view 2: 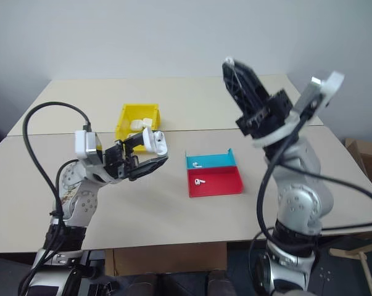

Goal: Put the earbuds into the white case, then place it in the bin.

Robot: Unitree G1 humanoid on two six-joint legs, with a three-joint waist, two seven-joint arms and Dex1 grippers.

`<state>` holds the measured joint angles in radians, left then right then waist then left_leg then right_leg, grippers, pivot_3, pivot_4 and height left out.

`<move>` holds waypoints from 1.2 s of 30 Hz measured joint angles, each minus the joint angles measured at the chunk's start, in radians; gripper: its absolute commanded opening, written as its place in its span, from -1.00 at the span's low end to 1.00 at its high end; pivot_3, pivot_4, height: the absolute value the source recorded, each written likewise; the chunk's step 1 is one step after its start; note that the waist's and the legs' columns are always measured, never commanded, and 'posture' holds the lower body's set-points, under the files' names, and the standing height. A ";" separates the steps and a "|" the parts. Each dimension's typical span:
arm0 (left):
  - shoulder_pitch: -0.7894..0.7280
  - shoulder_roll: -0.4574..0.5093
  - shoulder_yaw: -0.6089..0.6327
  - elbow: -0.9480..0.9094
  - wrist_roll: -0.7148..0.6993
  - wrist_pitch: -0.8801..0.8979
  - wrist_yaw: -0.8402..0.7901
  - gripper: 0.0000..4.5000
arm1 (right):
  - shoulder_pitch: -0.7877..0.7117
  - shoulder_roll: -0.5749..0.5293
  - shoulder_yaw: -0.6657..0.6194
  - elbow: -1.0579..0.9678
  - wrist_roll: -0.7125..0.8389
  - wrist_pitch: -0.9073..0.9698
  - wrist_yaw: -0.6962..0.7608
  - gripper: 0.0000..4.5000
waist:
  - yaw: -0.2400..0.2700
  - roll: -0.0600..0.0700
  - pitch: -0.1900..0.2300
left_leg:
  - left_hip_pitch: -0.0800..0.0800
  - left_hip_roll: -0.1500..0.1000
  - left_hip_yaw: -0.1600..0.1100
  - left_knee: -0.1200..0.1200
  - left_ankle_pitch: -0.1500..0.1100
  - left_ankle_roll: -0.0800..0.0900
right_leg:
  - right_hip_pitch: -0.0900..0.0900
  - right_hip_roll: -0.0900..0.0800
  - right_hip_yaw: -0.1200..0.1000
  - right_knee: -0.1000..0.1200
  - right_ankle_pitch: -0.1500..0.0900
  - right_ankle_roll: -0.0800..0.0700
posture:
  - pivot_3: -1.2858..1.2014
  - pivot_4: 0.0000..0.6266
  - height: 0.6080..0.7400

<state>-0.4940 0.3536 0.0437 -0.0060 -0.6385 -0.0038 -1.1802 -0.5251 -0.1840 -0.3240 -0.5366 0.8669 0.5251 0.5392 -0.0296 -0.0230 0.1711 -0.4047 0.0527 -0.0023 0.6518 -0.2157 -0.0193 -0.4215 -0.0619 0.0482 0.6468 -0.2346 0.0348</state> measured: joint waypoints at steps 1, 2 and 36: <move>0.000 0.000 -0.002 -0.003 -0.010 0.014 -0.003 0.26 | 0.043 0.007 0.024 -0.037 0.032 0.000 0.007 -0.71 | -0.004 0.000 0.000 | 0.000 0.000 0.000 0.000 0.000 0.000 | 0.000 0.000 0.000 0.000 0.000 0.000 | 0.03 -0.52 1.00; 0.000 0.000 -0.003 -0.006 -0.019 0.028 -0.009 0.26 | 0.076 0.010 0.050 -0.066 0.055 0.000 0.017 -0.71 | -0.007 0.000 0.000 | 0.000 0.000 0.000 0.000 0.000 0.000 | 0.000 0.000 0.000 0.000 0.000 0.000 | 0.03 -0.52 1.00; -0.026 -0.048 -0.025 -0.054 -0.070 0.111 -0.110 0.26 | 0.219 -0.057 0.335 -0.023 -0.001 -0.108 0.176 -0.71 | -0.012 0.000 0.000 | 0.000 0.000 -0.001 0.001 0.001 0.001 | 0.001 0.001 0.000 -0.001 -0.001 0.002 | 0.03 -0.52 1.00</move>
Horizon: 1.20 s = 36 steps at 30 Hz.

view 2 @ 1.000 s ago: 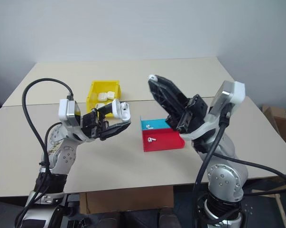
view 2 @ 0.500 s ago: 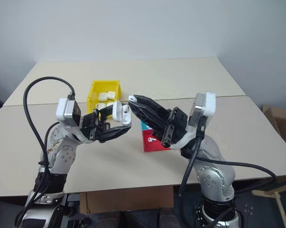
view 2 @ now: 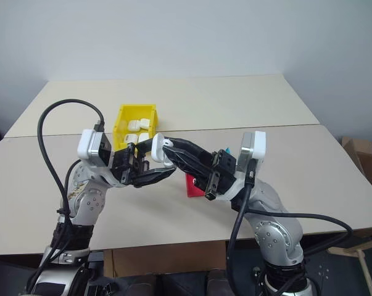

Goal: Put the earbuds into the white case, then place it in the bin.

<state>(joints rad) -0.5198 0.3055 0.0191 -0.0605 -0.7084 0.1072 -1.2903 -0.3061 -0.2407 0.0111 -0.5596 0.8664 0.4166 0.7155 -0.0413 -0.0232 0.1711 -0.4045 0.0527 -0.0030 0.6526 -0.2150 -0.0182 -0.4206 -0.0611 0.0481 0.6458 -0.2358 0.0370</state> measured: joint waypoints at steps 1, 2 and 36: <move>-0.001 0.000 0.000 0.001 0.001 0.000 -0.001 0.26 | 0.000 -0.001 0.001 0.000 0.000 0.000 0.000 -0.71 | 0.000 0.000 0.000 | 0.000 0.000 0.000 0.000 0.000 0.000 | 0.000 0.000 0.000 0.000 0.000 0.000 | 0.03 -0.52 1.00; -0.002 -0.001 0.000 0.003 0.001 -0.001 -0.001 0.26 | 0.000 -0.004 0.001 0.000 0.000 0.000 -0.001 -0.71 | 0.000 0.000 0.000 | 0.000 0.000 0.000 0.000 0.000 0.000 | 0.000 0.000 0.000 0.000 0.000 0.000 | 0.03 -0.52 1.00; -0.002 -0.015 0.000 0.035 0.025 -0.027 -0.016 0.26 | 0.024 -0.063 0.012 -0.015 -0.006 -0.010 0.002 -0.71 | 0.002 0.000 0.000 | 0.000 0.000 0.000 0.000 0.000 0.000 | 0.000 0.000 0.000 0.000 0.000 0.001 | 0.03 -0.52 1.00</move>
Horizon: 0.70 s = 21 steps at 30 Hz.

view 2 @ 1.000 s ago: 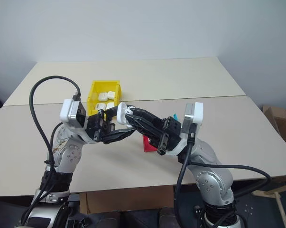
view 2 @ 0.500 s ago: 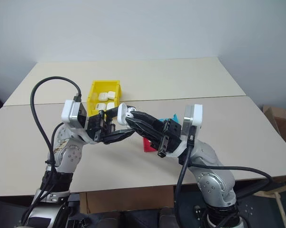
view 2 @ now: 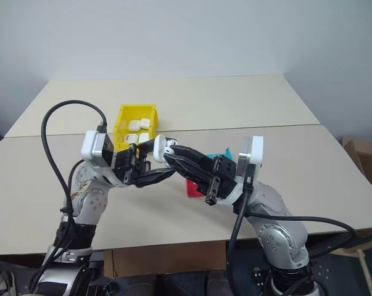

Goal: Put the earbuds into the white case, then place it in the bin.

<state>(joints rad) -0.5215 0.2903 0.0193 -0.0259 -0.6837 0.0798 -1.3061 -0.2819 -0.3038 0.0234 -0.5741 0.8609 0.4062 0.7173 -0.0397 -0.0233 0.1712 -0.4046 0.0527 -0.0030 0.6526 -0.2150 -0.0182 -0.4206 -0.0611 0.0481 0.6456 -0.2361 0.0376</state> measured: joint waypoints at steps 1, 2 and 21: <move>0.000 -0.001 0.000 0.000 0.001 -0.005 0.000 0.26 | 0.002 0.000 0.000 -0.001 0.001 0.000 0.000 -0.71 | 0.000 0.000 0.000 | 0.000 0.000 0.000 0.000 0.000 0.000 | 0.000 0.000 0.000 0.000 0.000 0.000 | 0.03 -0.52 1.00; 0.000 -0.002 0.000 0.000 0.003 -0.009 0.000 0.26 | 0.005 -0.001 0.002 -0.003 0.001 -0.001 0.000 -0.71 | 0.000 0.000 0.000 | 0.000 0.000 0.000 0.000 0.000 0.000 | 0.000 0.000 0.000 0.000 0.000 0.000 | 0.03 -0.52 1.00; 0.003 -0.015 0.008 0.021 0.015 -0.016 -0.009 0.26 | 0.031 -0.013 0.010 -0.017 -0.026 -0.013 -0.004 -0.13 | 0.000 0.000 0.000 | 0.000 0.000 0.000 0.000 0.000 0.000 | 0.000 0.000 0.000 0.000 -0.001 0.002 | 0.03 -0.52 1.00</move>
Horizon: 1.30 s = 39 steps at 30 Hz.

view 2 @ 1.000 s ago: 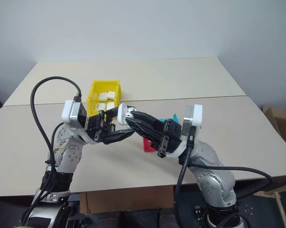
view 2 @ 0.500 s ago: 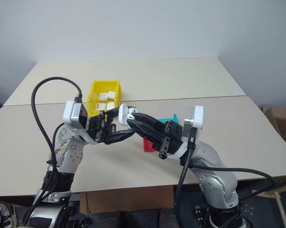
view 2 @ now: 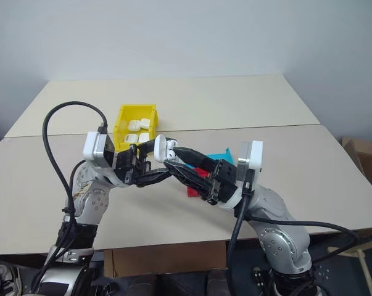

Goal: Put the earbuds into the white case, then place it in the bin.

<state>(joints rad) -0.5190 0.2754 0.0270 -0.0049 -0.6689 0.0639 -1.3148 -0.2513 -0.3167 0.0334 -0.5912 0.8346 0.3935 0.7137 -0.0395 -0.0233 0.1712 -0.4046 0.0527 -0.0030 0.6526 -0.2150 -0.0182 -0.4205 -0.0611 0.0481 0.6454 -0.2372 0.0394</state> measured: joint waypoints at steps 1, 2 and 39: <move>0.001 -0.001 0.000 0.000 0.000 0.000 0.000 0.26 | 0.001 0.000 -0.001 0.000 0.001 0.000 0.001 -0.13 | 0.000 0.000 0.000 | 0.000 0.000 0.000 0.000 0.000 0.000 | 0.000 0.000 0.000 0.000 0.000 0.000 | 0.03 -0.52 1.00; 0.001 -0.002 0.000 0.000 0.000 -0.001 -0.001 0.26 | 0.001 0.000 -0.002 0.000 0.002 0.000 0.001 -0.13 | 0.000 0.000 0.000 | 0.000 0.000 0.000 0.000 0.000 0.000 | 0.000 0.000 0.000 0.000 0.000 0.000 | 0.03 -0.52 1.00; -0.125 -0.034 -0.062 0.181 0.104 -0.081 -0.030 0.26 | -0.785 -0.515 0.056 0.475 0.038 0.424 0.360 -0.97 | 0.000 0.000 0.000 | -0.002 0.000 0.000 0.000 0.000 0.000 | -0.002 0.001 0.001 -0.002 0.003 -0.004 | 0.03 -0.52 1.00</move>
<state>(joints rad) -0.6441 0.2414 -0.0348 0.1765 -0.5652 -0.0167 -1.3444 -1.0359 -0.8319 0.0895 -0.1164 0.8723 0.8177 1.0737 -0.0393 -0.0232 0.1715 -0.4064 0.0528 -0.0025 0.6525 -0.2151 -0.0178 -0.4221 -0.0604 0.0487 0.6430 -0.2342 0.0351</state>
